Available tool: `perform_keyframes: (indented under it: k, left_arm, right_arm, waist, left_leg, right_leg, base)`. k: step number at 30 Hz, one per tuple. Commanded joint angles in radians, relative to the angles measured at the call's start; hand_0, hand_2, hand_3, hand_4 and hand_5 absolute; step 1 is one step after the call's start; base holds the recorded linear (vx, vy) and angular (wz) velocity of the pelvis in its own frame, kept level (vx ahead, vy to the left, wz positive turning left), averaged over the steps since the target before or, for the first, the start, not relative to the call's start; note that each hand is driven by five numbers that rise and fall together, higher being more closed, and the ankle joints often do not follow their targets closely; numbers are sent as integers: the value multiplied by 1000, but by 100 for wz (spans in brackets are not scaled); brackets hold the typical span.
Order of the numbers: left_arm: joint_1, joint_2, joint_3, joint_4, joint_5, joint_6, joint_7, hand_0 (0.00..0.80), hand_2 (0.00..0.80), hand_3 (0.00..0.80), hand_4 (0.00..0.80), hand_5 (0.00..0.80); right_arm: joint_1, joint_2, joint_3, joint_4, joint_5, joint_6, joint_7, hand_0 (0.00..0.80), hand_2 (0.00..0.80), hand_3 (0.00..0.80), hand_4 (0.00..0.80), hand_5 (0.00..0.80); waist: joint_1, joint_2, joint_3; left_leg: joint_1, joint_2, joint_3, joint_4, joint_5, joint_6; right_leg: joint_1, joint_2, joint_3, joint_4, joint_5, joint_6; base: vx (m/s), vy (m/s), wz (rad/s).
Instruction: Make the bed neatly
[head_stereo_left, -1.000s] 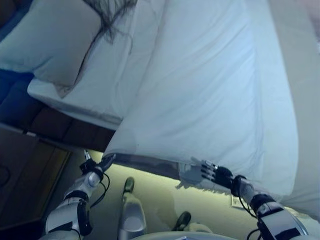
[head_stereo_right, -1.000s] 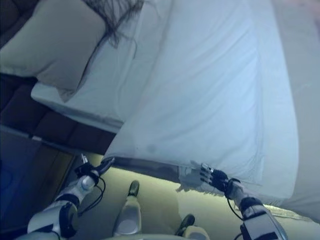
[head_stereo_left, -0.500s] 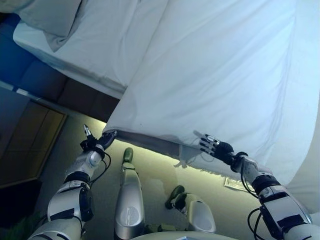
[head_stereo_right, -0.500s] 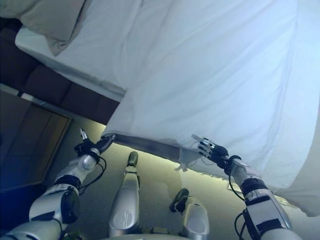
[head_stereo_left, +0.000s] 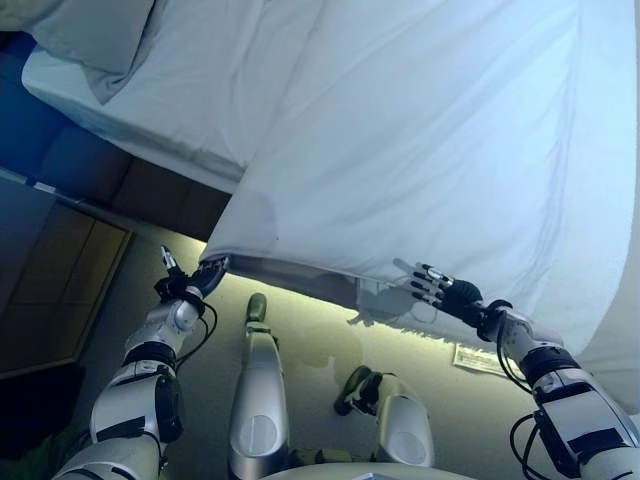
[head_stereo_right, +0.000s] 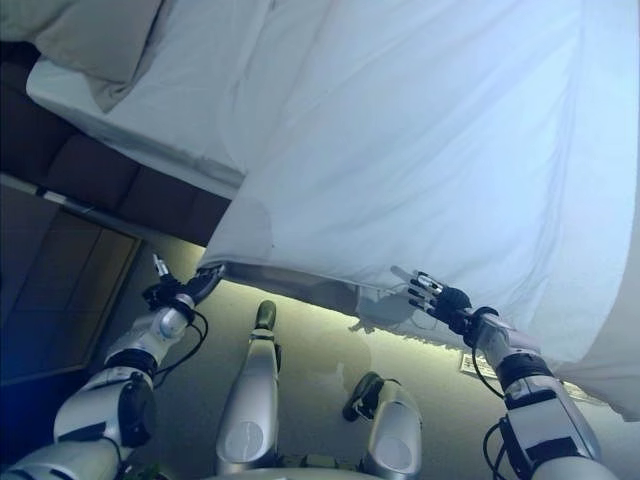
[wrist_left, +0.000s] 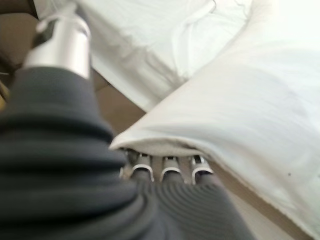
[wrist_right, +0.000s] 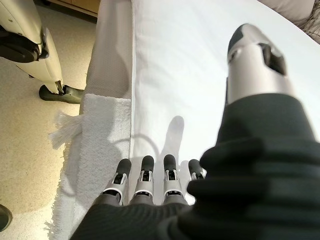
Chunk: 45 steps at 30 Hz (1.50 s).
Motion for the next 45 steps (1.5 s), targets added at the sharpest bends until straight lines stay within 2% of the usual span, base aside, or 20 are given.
perform_keyframes:
  k: [1, 4, 7, 8, 11, 14, 20, 24, 26, 29, 32, 36, 39, 43, 45]
  left_arm:
    - [230, 364, 109, 38, 3, -218, -47, 0, 0, 0, 0, 0]
    - [247, 325, 85, 44, 173, -219, -64, 0, 0, 0, 0, 0]
    - [276, 291, 68, 54, 248, -223, -94, 0, 0, 0, 0, 0]
    - [305, 269, 65, 60, 303, -218, -116, 0, 0, 0, 0, 0]
    - [364, 215, 48, 80, 411, -209, -158, 0, 0, 0, 0, 0]
    - [413, 176, 34, 112, 527, -197, -201, 0, 0, 0, 0, 0]
    - [509, 51, -42, 141, 686, -180, -297, 0, 0, 0, 0, 0]
    - [555, 3, -79, 163, 798, -223, -281, 0, 0, 0, 0, 0]
    - [569, -3, -96, 179, 918, -280, -258, 0, 0, 0, 0, 0]
    - [576, 12, -168, 184, 1139, -379, -202, 0, 0, 0, 0, 0]
    - [576, 29, -239, 174, 1301, -427, -158, 0, 0, 0, 0, 0]
    - [569, 23, -333, 171, 1448, -455, -110, 0, 0, 0, 0, 0]
    - [558, 8, -367, 178, 1470, -452, -95, 0, 0, 0, 0, 0]
    - [532, -38, -425, 200, 1539, -409, -97, 0, 0, 0, 0, 0]
    - [522, -61, -459, 216, 1574, -404, -97, 0, 0, 0, 0, 0]
  right_arm:
    - [40, 27, -96, -20, 23, -2, 11, 0, 0, 0, 0, 0]
    - [63, 41, -109, -24, 11, -7, 13, 0, 0, 0, 0, 0]
    - [91, 51, -117, -37, 13, -13, 4, 0, 0, 0, 0, 0]
    - [108, 60, -128, -40, 12, -18, 2, 0, 0, 0, 0, 0]
    - [148, 70, -149, -53, 16, -19, -2, 0, 0, 0, 0, 0]
    - [187, 74, -181, -53, 16, -10, 7, 0, 0, 0, 0, 0]
    - [297, 103, -269, -12, -17, -10, 36, 0, 0, 0, 0, 0]
    - [335, 118, -297, 23, -44, -17, 56, 0, 0, 0, 0, 0]
    - [343, 122, -300, 37, -70, -22, 70, 0, 0, 0, 0, 0]
    - [359, 128, -270, 39, -111, -34, 73, 0, 0, 0, 0, 0]
    - [386, 145, -225, 46, -150, -54, 75, 0, 0, 0, 0, 0]
    - [418, 191, -188, 75, -140, -95, 50, 0, 0, 0, 0, 0]
    - [443, 238, -185, 138, -98, -139, 20, 0, 0, 0, 0, 0]
    - [460, 287, -192, 266, -109, -210, -35, 0, 0, 0, 0, 0]
    - [465, 299, -213, 315, -85, -217, -74, 0, 0, 0, 0, 0]
  waist:
    - [77, -21, -14]
    - [64, -19, -38]
    - [53, -15, -63]
    - [50, -11, -77]
    - [39, -8, -114]
    - [30, -5, -155]
    - [28, -1, -260]
    - [29, 0, -321]
    - [26, 1, -341]
    - [11, 5, -375]
    - [-11, 16, -395]
    - [-41, 25, -408]
    - [-70, 32, -415]
    - [-107, 40, -421]
    - [-121, 43, -422]
  left_leg:
    - [19, -39, 25, 83, -134, 64]
    - [59, -27, 32, 36, -117, 54]
    - [102, -18, 40, -15, -96, 48]
    - [119, -16, 50, -48, -68, 50]
    - [179, -13, 65, -117, -52, 43]
    - [236, -12, 85, -182, -37, 42]
    - [359, -16, 125, -316, -16, 46]
    - [417, -18, 139, -384, -1, 50]
    - [447, -17, 147, -416, 5, 50]
    - [489, -14, 169, -449, 9, 50]
    - [514, -7, 187, -461, 3, 51]
    - [527, -4, 201, -461, -5, 52]
    - [539, 2, 221, -461, -11, 50]
    - [550, 10, 247, -461, -19, 50]
    - [558, 13, 257, -461, -22, 50]
  right_leg:
    - [-36, -53, 107, -23, 87, -20]
    - [-1, -39, 106, -85, 107, -12]
    - [42, -22, 102, -161, 138, -5]
    - [60, -14, 91, -215, 173, -4]
    - [125, 7, 92, -325, 213, 11]
    - [186, 16, 90, -411, 245, 26]
    - [310, 22, 76, -548, 305, 52]
    - [353, 25, 66, -604, 340, 62]
    - [371, 29, 66, -628, 352, 66]
    - [386, 36, 70, -659, 371, 71]
    - [389, 42, 78, -676, 378, 74]
    - [388, 49, 94, -698, 392, 74]
    - [386, 56, 105, -718, 402, 71]
    - [380, 65, 125, -736, 408, 63]
    - [381, 70, 134, -743, 410, 60]
  base:
    - [64, -100, -1]
    - [55, -99, -2]
    - [45, -91, -3]
    - [-1, -66, -7]
    - [89, -93, -12]
    - [118, -60, -10]
    - [159, -52, 8]
    - [145, -51, 13]
    - [103, -63, -7]
    - [81, -61, -10]
    - [59, -40, -24]
    - [34, -46, -26]
    - [37, -41, -21]
    - [29, -43, -25]
    - [32, -46, -22]
